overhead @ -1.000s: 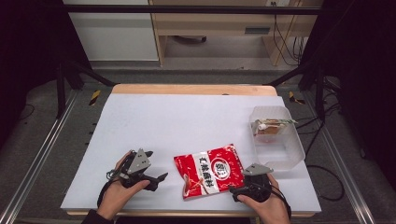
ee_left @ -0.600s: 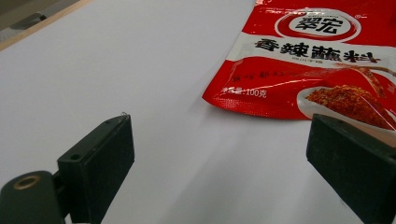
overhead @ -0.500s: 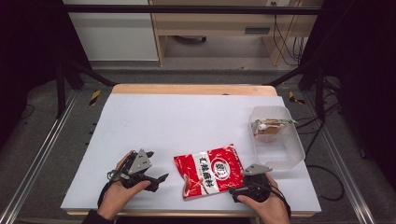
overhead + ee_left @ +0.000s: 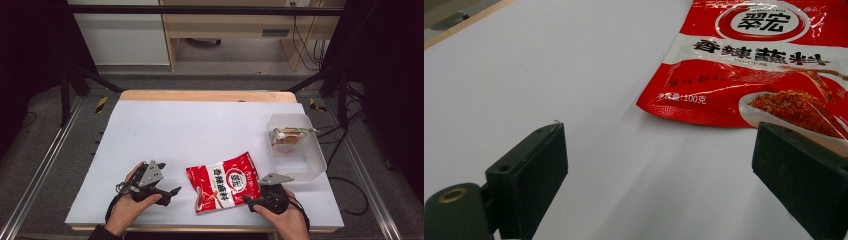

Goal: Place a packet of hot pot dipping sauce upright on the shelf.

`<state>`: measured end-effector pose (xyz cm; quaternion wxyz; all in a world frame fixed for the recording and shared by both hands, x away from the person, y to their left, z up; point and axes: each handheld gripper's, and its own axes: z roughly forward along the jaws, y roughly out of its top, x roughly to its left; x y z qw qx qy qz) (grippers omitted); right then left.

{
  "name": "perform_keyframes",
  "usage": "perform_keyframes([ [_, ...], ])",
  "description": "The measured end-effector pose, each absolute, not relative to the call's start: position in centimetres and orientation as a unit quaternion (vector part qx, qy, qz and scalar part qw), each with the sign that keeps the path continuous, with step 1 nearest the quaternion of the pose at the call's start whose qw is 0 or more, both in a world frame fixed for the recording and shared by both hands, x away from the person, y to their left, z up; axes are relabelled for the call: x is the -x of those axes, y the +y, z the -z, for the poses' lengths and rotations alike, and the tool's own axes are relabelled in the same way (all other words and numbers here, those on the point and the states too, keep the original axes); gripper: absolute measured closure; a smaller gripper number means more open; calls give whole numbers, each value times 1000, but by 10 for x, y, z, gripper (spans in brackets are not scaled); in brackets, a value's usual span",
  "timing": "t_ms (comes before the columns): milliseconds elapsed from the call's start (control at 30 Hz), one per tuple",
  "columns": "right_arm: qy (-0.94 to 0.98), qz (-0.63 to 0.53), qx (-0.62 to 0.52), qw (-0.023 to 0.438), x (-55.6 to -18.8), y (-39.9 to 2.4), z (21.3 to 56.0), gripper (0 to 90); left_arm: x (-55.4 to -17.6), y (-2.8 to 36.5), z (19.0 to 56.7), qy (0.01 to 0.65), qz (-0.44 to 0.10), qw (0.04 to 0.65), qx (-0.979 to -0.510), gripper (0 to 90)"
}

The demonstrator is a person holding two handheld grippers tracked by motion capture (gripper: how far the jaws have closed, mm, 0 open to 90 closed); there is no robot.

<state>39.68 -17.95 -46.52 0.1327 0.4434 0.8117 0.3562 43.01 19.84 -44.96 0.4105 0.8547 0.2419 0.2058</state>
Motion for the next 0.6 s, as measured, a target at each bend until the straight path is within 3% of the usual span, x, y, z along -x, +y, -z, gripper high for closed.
perform_keyframes([
  [600,825,-356,-418,135,-409,-171,443,838,-432,201,449,246,-205,411,-854,79],
])
